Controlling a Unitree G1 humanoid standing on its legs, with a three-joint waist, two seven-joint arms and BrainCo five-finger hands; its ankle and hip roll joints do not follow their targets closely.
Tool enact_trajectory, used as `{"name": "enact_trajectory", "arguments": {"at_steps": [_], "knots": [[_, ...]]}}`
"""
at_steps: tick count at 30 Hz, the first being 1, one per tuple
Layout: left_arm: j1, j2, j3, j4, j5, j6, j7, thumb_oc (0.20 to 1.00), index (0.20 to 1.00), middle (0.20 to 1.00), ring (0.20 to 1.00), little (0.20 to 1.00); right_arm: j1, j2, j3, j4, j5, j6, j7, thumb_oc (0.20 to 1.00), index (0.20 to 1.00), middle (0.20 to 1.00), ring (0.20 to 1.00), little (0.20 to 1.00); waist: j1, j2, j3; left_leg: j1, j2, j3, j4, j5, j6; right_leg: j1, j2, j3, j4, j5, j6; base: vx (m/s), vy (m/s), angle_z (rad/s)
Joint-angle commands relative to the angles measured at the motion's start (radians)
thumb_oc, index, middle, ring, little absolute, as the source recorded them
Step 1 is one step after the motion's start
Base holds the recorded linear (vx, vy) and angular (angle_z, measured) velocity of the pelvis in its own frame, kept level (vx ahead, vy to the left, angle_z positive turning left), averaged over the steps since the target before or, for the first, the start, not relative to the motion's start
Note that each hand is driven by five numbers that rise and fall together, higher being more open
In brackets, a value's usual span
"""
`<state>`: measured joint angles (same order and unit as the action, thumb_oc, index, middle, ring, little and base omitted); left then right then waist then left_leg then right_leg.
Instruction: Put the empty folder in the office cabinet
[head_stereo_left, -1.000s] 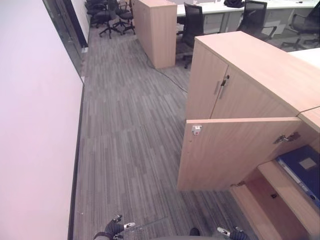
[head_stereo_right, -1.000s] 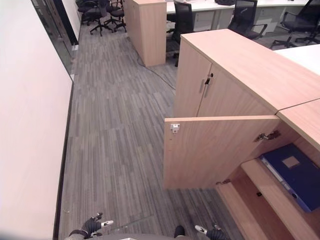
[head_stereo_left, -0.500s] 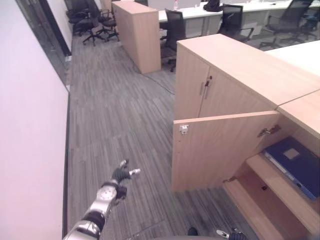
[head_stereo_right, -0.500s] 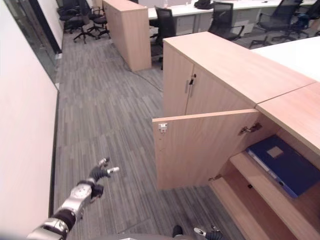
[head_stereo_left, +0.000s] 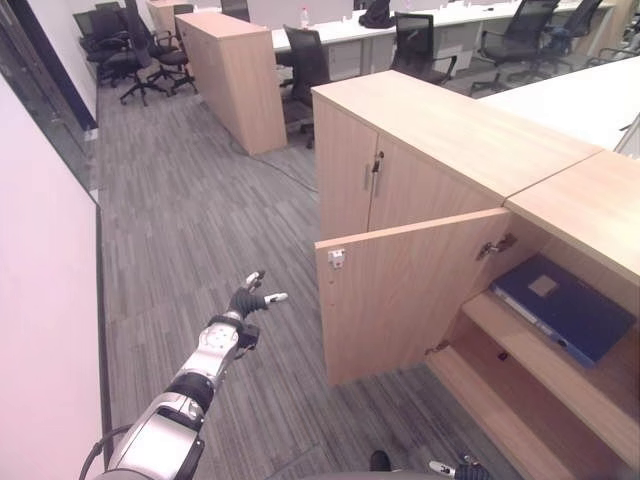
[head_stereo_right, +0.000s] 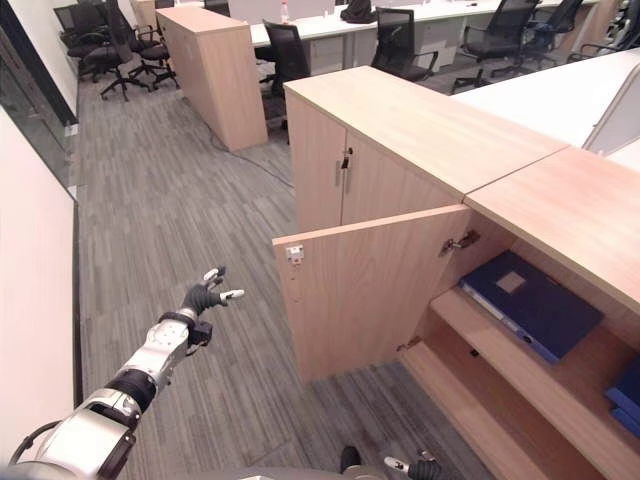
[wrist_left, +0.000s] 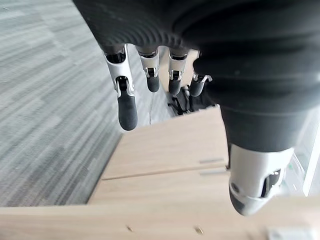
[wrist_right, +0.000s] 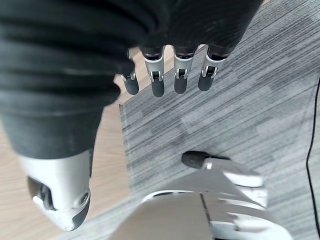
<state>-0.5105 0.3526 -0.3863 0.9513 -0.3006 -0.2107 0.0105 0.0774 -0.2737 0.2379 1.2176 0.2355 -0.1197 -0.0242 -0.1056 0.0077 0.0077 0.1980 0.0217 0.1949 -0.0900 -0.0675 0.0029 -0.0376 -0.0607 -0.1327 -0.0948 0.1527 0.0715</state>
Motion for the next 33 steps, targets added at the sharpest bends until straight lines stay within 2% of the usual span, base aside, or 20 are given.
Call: {"name": "enact_trajectory", "arguments": {"at_steps": [1,13,22,29,33], "knots": [[-0.158,0.013,0.017,0.099,-0.027,-0.049,0.002,1.0,1.0,1.0,1.0,1.0,-0.011,-0.018,0.036,0.014,-0.027,-0.009,0.001,1.0,1.0,1.0,1.0,1.0,-0.034,-0.015,-0.015,-0.025,0.041,-0.014,0.003,0.013,-0.078,0.148,-0.09,0.024,0.013,-0.091,0.132,0.01,0.0,-0.14],[-0.233,-0.104,-0.067,0.117,-0.024,-0.047,-0.017,1.0,1.0,1.0,1.0,1.0,-0.005,-0.016,0.051,0.018,-0.043,-0.004,0.0,1.0,1.0,1.0,1.0,1.0,-0.076,-0.029,-0.01,-0.025,0.046,0.023,0.003,0.007,-0.077,0.126,-0.087,0.056,0.008,-0.075,0.138,0.0,0.001,-0.08],[-0.259,-0.164,-0.123,0.103,0.003,-0.045,-0.029,1.0,1.0,1.0,1.0,1.0,-0.002,-0.018,0.057,0.025,-0.058,0.0,-0.003,1.0,1.0,1.0,1.0,1.0,-0.091,-0.039,-0.009,-0.025,0.047,0.036,0.003,0.005,-0.075,0.117,-0.087,0.066,0.008,-0.069,0.14,0.0,0.002,-0.03],[-0.249,-0.178,-0.148,0.101,0.02,-0.045,-0.035,1.0,1.0,1.0,1.0,1.0,0.005,-0.014,0.057,0.016,-0.058,-0.001,-0.002,1.0,1.0,1.0,1.0,1.0,-0.094,-0.045,-0.008,-0.031,0.046,0.034,0.003,0.008,-0.075,0.115,-0.089,0.061,0.009,-0.067,0.14,-0.01,-0.001,0.0],[-0.182,-0.167,-0.159,-0.002,0.005,-0.059,-0.04,1.0,1.0,1.0,1.0,1.0,0.009,-0.01,0.05,0.019,-0.051,-0.005,-0.005,1.0,1.0,1.0,1.0,1.0,-0.076,-0.049,0.0,-0.043,0.045,0.022,0.003,0.011,-0.073,0.11,-0.092,0.05,0.009,-0.064,0.14,-0.03,-0.005,0.0]]}}
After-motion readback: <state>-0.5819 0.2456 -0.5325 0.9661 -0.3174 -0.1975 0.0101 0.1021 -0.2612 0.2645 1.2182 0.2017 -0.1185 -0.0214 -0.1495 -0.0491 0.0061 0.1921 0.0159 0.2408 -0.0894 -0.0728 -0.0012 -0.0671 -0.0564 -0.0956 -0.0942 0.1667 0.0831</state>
